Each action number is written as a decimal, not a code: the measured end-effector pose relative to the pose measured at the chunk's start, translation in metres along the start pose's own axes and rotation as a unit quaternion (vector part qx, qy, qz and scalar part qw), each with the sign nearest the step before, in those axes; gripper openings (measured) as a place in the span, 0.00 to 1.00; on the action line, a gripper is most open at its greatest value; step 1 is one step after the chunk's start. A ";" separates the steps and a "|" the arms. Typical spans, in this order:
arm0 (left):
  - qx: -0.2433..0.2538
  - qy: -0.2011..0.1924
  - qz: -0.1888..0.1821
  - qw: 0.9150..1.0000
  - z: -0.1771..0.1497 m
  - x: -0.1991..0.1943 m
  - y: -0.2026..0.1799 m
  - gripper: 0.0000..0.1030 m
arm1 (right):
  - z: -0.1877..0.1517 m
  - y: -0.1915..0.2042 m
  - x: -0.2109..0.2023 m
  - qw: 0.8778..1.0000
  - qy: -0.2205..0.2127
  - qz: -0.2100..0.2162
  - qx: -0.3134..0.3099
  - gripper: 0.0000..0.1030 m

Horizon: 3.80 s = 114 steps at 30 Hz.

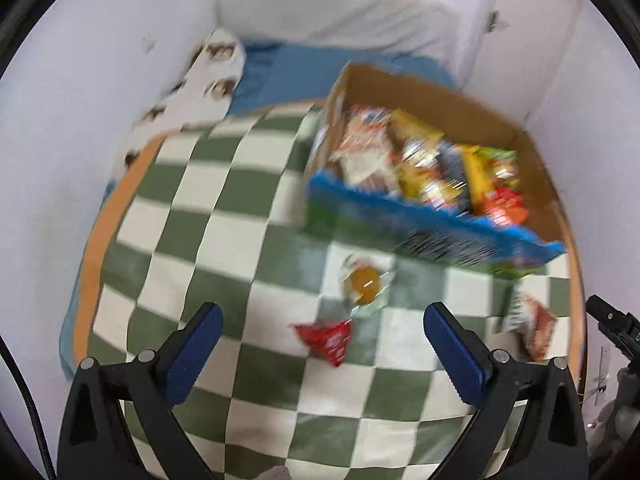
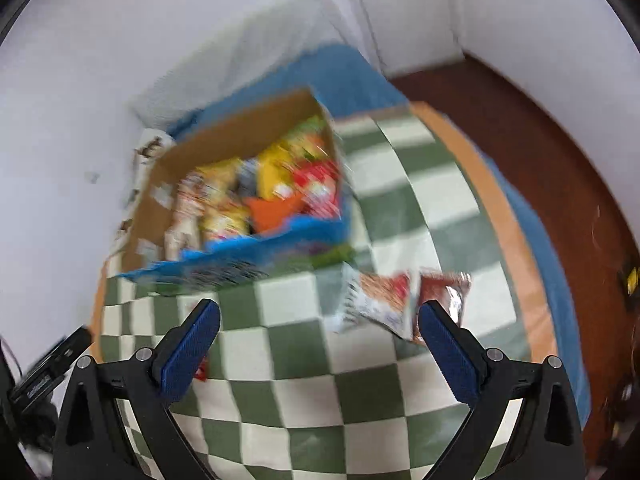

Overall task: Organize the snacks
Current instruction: 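Move both tools back over the remaining snacks on the mat, then grasp the red triangular candy with left tool while right tool grasps white nitz oat cookie, then carry both snacks into the box and open both tools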

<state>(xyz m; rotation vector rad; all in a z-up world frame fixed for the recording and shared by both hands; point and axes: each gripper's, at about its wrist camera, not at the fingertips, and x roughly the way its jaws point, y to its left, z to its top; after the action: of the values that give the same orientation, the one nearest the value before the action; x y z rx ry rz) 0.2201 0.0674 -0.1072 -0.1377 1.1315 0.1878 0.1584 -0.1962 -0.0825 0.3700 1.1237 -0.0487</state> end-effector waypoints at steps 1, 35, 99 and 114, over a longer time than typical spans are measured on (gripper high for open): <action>-0.004 0.006 0.005 1.000 -0.003 0.007 0.003 1.00 | 0.001 -0.006 0.016 1.000 0.010 -0.017 -0.013 0.98; -0.056 0.182 -0.045 0.981 -0.039 0.150 0.008 0.50 | -0.014 0.033 0.190 0.957 0.206 -0.015 -0.202 0.86; 0.072 0.158 -0.134 0.976 0.202 0.101 -0.100 0.43 | 0.158 0.163 0.087 0.984 0.070 0.056 -0.152 0.56; 0.060 0.242 -0.107 0.963 0.218 0.187 -0.109 0.52 | 0.185 0.155 0.201 0.979 0.169 -0.009 -0.116 0.76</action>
<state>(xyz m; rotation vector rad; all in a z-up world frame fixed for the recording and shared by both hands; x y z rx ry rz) 0.5132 0.0205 -0.1838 -0.2028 1.5998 -0.1170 0.4422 -0.0796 -0.1500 0.1605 1.4527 0.1332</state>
